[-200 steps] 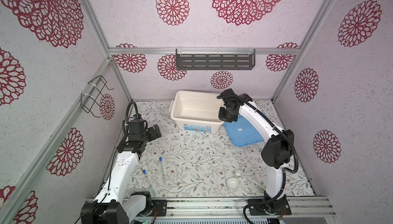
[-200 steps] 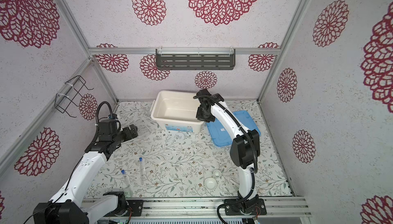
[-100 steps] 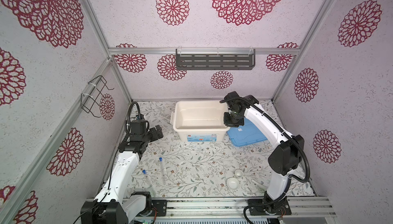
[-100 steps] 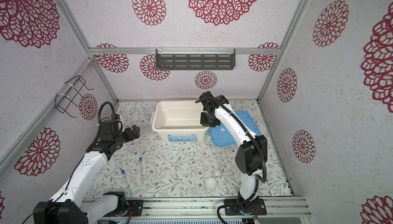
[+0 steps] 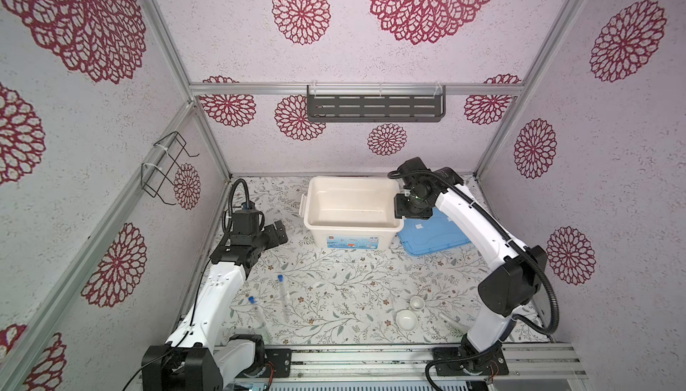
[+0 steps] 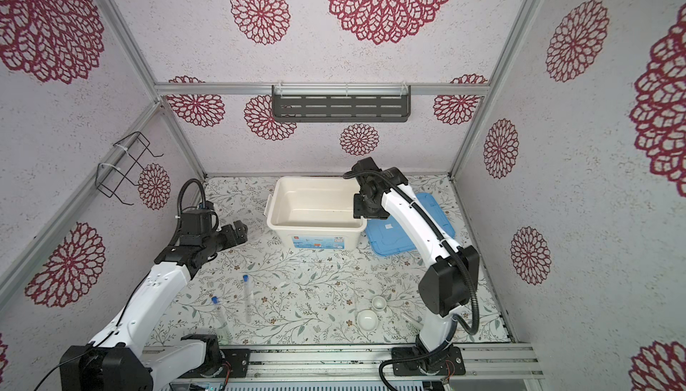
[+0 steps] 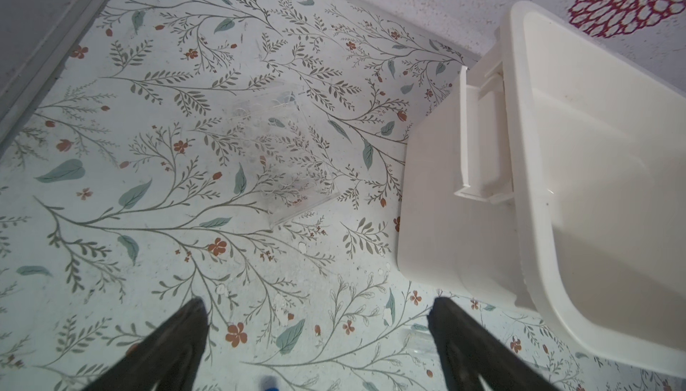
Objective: Organize the chemistry lab equipment
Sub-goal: 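Release the bin and move the right gripper down to the white funnel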
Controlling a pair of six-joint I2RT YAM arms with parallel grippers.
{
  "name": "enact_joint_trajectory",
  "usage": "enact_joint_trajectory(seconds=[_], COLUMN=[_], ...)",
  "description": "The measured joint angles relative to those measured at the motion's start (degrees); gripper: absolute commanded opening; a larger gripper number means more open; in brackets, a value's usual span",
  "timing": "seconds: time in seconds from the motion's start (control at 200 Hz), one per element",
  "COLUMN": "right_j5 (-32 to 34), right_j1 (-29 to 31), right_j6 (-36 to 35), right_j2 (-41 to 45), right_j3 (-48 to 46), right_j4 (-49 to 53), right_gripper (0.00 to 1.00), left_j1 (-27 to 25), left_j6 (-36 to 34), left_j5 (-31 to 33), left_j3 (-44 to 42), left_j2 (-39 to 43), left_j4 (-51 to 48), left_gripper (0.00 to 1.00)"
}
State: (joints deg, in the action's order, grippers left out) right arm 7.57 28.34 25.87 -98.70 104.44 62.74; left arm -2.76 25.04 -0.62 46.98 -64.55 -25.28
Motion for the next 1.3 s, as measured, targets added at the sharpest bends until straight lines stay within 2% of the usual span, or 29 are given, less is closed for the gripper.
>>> enact_joint_trajectory(seconds=[0.1, 0.205, 0.27, 0.33, 0.455, 0.565, 0.731, 0.856, 0.936, 1.201, 1.296], right_j5=[1.44, 2.99, 3.87, 4.7, 5.86, 5.22, -0.44, -9.22, -12.5, -19.93, -21.22], right_j1=[0.0, 0.0, -0.02, -0.02, -0.31, -1.55, -5.01, -10.58, -12.79, -12.87, -12.74], right_j6=[-1.51, -3.04, -3.98, -3.65, -1.99, 2.1, 8.39, 10.88, 11.91, 14.4, 14.64], right_j2=[6.95, 15.5, 21.09, 25.92, 32.74, 34.07, 33.77, 33.51, 33.42, 36.35, 36.65], right_j3=[-4.79, -12.28, -18.21, -24.02, -33.57, -38.25, -45.33, -52.35, -55.65, -62.62, -64.78], right_j4=[-5.09, -10.75, -14.97, -18.36, -21.46, -21.11, -19.15, -17.07, -14.75, -14.29, -14.27], right_gripper=[0.65, 0.74, 0.83, 0.98, 0.99, 0.99, 0.99, 0.93, 0.85, 0.5, 0.45], left_j1=[0.0, 0.0, 0.0, 0.0, 0.0, -0.04, -0.11, -0.11, -0.11, -0.11, -0.11], left_j6=[0.35, 0.5, 0.5, 0.57, 0.57, 0.52, 0.04, -0.37, -0.63, -1.01, -0.98], left_j5=[0.07, 0.22, 0.55, 1.11, 1.81, 3.78, 6.6, 8.9, 10.25, 12.68, 13.44], left_j3=[-0.02, 0.0, 0.0, 0.0, 0.0, 0.0, -0.59, -1.73, -2.71, -3.43, -3.43], left_j2=[1.22, 3.48, 5.01, 6.19, 7.54, 7.78, 7.78, 7.96, 8.48, 9.64, 9.64], left_j4=[-1.68, -2.95, -3.08, -3.08, -2.91, -2.86, -1.97, -1.92, -1.6, -0.72, -0.72], left_gripper=[0.97, 0.97, 0.97, 0.97, 0.97, 0.97, 0.97, 0.97, 0.97, 0.97, 0.97])
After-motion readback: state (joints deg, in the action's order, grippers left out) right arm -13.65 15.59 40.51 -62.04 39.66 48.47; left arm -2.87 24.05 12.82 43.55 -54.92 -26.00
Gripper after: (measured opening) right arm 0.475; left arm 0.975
